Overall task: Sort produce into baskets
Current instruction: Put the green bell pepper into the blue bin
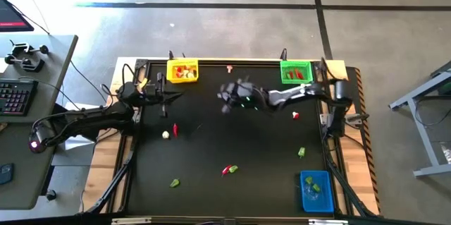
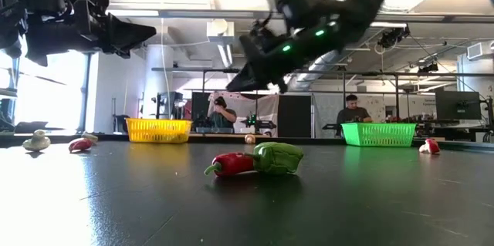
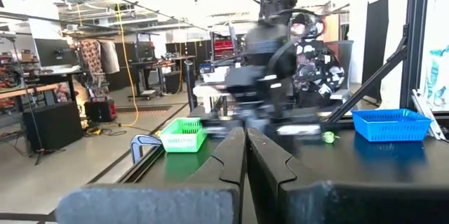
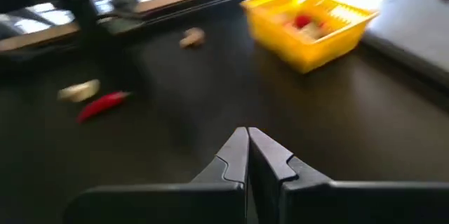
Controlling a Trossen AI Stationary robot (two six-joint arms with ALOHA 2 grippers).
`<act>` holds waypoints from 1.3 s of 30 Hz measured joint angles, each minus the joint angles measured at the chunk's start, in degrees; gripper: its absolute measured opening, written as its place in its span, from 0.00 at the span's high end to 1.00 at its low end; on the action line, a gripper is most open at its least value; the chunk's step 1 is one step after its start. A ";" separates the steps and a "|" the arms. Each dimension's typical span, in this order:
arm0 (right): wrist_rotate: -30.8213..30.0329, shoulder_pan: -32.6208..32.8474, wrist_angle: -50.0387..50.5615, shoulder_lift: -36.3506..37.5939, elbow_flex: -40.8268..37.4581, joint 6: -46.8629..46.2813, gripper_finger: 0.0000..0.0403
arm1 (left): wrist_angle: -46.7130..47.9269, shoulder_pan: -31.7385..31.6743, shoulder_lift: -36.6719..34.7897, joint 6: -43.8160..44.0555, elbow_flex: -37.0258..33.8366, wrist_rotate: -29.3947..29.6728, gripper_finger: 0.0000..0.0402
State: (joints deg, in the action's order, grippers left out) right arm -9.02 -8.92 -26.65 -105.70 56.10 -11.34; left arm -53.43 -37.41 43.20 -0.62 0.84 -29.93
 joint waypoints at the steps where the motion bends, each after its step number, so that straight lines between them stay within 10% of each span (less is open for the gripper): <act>1: 0.09 1.52 0.11 1.70 -1.90 -0.61 1.00 | -0.02 0.00 0.00 0.00 0.00 0.02 1.00; 12: 17.72 18.11 5.76 7.92 -12.61 0.11 1.00 | 0.08 0.00 0.00 0.00 0.00 0.07 1.00; 21: 8.22 27.98 5.38 7.20 -13.49 -6.51 0.84 | -0.07 0.02 0.00 -2.05 0.00 2.01 1.00; 30: 11.53 28.60 0.47 1.83 -12.09 -7.94 0.54 | -0.13 0.04 0.00 -1.56 0.00 1.99 1.00; 39: 13.60 28.59 0.40 -3.47 -9.58 -4.71 0.54 | -0.12 0.13 0.00 -1.57 0.00 1.99 1.00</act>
State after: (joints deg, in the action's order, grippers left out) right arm 4.59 19.66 -26.25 -109.17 46.52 -16.05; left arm -53.55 -37.28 43.20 -2.20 0.84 -27.94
